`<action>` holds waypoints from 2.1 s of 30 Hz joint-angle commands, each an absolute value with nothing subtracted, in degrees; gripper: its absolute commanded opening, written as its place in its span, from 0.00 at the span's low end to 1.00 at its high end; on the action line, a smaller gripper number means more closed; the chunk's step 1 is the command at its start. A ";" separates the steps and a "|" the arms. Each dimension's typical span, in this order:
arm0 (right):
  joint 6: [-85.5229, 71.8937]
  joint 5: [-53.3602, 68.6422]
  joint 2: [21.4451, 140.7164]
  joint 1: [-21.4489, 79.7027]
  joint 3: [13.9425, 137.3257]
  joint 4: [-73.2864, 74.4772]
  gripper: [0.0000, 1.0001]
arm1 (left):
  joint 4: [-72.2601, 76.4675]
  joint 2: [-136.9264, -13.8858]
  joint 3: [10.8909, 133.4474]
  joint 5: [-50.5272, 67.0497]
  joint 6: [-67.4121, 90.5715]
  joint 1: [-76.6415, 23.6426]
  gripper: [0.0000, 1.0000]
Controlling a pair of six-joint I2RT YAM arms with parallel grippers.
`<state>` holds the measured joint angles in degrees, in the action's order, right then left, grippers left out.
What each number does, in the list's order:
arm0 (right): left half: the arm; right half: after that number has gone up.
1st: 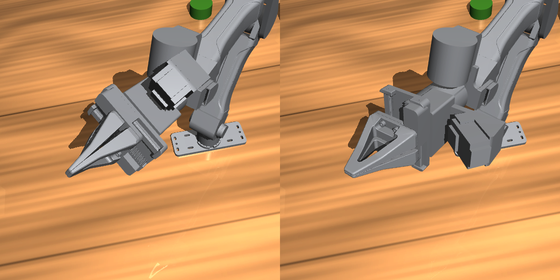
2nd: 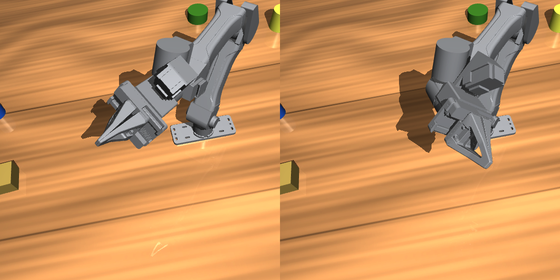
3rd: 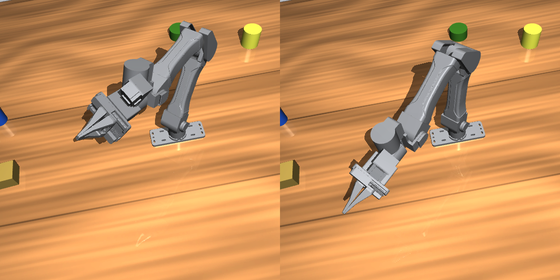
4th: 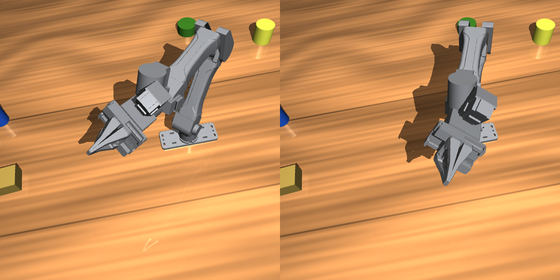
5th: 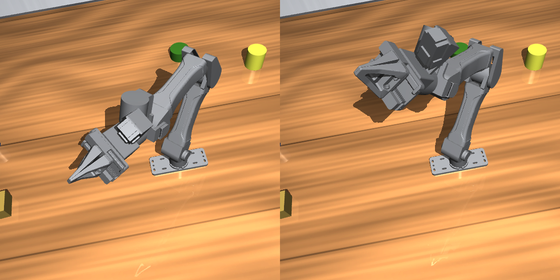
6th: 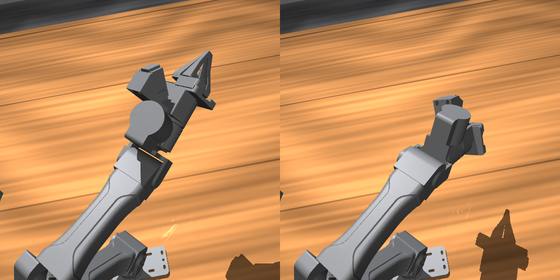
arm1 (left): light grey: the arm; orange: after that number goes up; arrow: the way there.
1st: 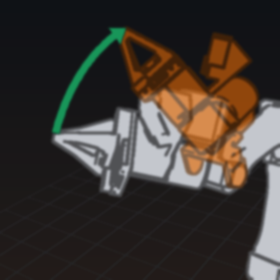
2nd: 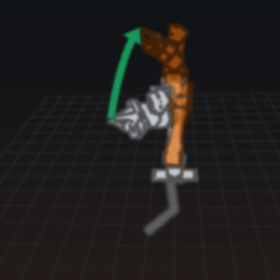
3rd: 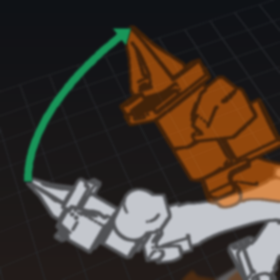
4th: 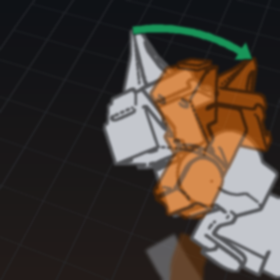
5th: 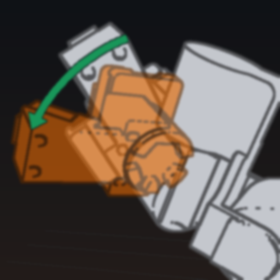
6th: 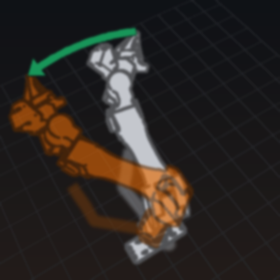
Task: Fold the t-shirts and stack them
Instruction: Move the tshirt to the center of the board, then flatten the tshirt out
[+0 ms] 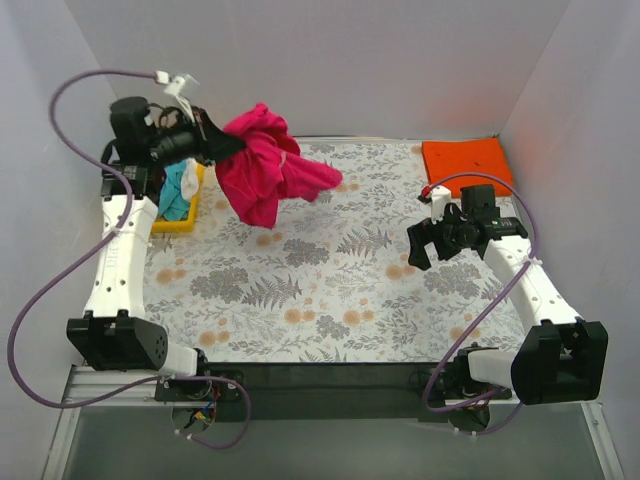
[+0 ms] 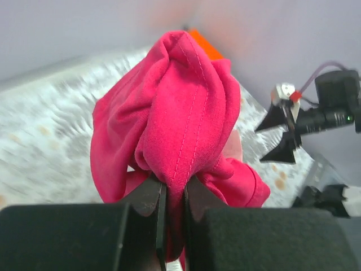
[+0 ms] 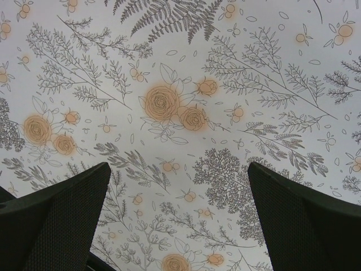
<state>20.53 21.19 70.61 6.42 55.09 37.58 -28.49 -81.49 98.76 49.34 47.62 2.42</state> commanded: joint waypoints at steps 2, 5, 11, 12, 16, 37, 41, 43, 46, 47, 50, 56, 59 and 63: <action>20.65 21.62 71.19 6.50 56.69 38.67 0.98 | -28.92 -79.11 82.65 56.16 50.89 -1.40 0.00; 21.09 21.88 71.37 6.59 56.16 38.85 0.98 | -31.54 -78.57 74.13 57.40 47.03 -2.81 0.00; 22.06 22.76 72.16 6.77 55.29 38.85 0.95 | -41.73 -85.24 66.27 54.06 32.27 -2.64 0.05; 22.50 22.85 72.33 6.85 55.11 38.85 0.95 | -42.01 -86.21 65.49 53.44 31.47 -2.55 0.05; 23.64 23.64 74.08 7.91 53.97 38.50 0.90 | -41.83 -90.43 66.35 50.63 29.19 -0.54 0.06; 20.31 18.02 95.86 26.54 66.96 28.75 0.79 | -51.52 -93.18 78.51 49.75 18.02 6.62 0.67; 18.98 20.90 102.47 26.98 71.80 28.48 0.78 | -40.36 -82.20 66.03 44.22 19.85 -2.45 0.68; 19.07 23.02 105.46 27.42 74.96 28.48 0.71 | -35.87 -78.15 62.23 44.47 21.61 -4.13 0.69; 20.30 22.07 109.50 30.14 75.85 28.65 0.57 | -34.11 -77.61 61.17 44.74 20.39 -5.79 0.68; 20.74 21.19 109.95 30.84 75.85 28.65 0.47 | -34.19 -77.61 61.26 44.56 19.43 -6.24 0.68; 21.70 18.91 110.05 31.03 74.80 29.26 0.02 | -33.93 -77.43 61.09 42.11 16.88 -10.36 0.66; 23.03 22.48 93.36 28.49 69.71 33.48 0.01 | -29.36 -72.09 58.19 38.50 14.68 -17.66 0.66; 21.63 26.97 82.48 28.04 69.00 34.89 0.01 | -26.47 -67.95 56.34 36.92 15.90 -24.66 0.67; 17.32 37.69 78.13 29.00 70.83 34.81 0.01 | -18.13 -63.99 53.70 27.28 22.47 -37.15 0.72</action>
<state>20.71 27.62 78.26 27.99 69.14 33.50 -26.48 -67.07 55.33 35.40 17.45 -29.50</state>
